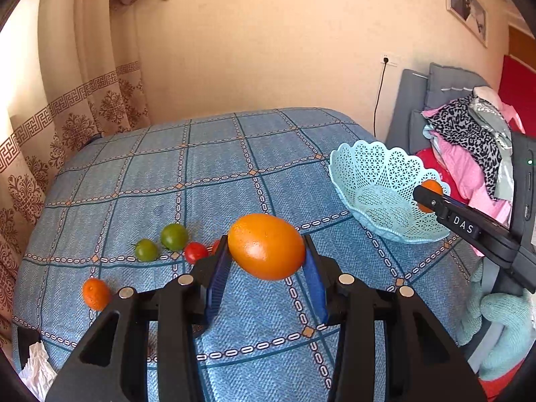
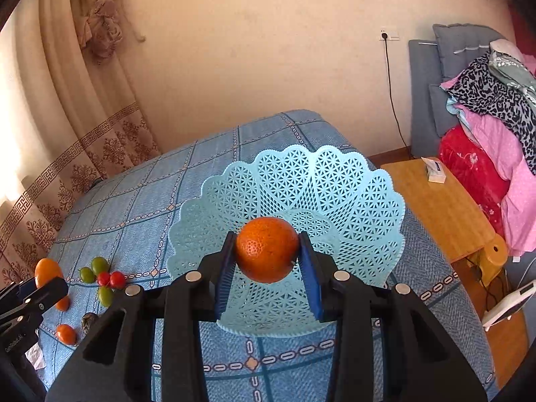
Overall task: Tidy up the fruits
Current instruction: 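Carry both held oranges up and over to the light-blue basket, then lower the oranges into the basket and open both grippers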
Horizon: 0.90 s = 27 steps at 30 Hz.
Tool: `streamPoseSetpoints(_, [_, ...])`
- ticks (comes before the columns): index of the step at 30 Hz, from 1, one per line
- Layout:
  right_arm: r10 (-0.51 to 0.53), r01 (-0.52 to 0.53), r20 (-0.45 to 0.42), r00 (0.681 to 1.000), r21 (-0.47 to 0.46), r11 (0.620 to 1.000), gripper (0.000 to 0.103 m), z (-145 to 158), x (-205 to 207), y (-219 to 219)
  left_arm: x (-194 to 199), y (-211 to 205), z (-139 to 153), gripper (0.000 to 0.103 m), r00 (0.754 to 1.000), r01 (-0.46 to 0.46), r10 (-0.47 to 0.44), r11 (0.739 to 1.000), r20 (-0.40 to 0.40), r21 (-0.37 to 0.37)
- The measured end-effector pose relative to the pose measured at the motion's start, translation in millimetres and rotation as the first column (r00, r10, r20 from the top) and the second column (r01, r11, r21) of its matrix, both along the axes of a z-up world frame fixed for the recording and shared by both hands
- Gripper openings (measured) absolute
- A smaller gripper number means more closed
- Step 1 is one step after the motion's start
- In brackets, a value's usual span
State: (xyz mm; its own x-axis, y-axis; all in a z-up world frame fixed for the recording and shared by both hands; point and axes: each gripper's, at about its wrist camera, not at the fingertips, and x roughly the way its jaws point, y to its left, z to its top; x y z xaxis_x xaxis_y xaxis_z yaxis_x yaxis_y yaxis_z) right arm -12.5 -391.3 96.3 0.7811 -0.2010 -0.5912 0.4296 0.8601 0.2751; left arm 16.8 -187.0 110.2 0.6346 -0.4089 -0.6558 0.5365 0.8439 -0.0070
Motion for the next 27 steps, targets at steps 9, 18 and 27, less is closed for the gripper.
streamPoseSetpoints(9, [-0.042, 0.041, -0.021, 0.999, -0.028, 0.999, 0.038, -3, 2, -10, 9, -55, 0, 0.042, 0.998, 0.069, -0.069, 0.998, -0.010, -0.001])
streamPoseSetpoints(18, [-0.066, 0.066, -0.015, 0.998, -0.041, 0.997, 0.038, 1, -3, -13, 22, -93, -12, 0.042, 0.994, 0.101, -0.101, 0.995, -0.037, 0.022])
streamPoseSetpoints(27, [-0.081, 0.081, -0.005, 0.997, -0.053, 0.995, 0.038, 6, -7, -15, 21, -117, -15, 0.042, 0.989, 0.143, -0.142, 0.989, -0.040, 0.036])
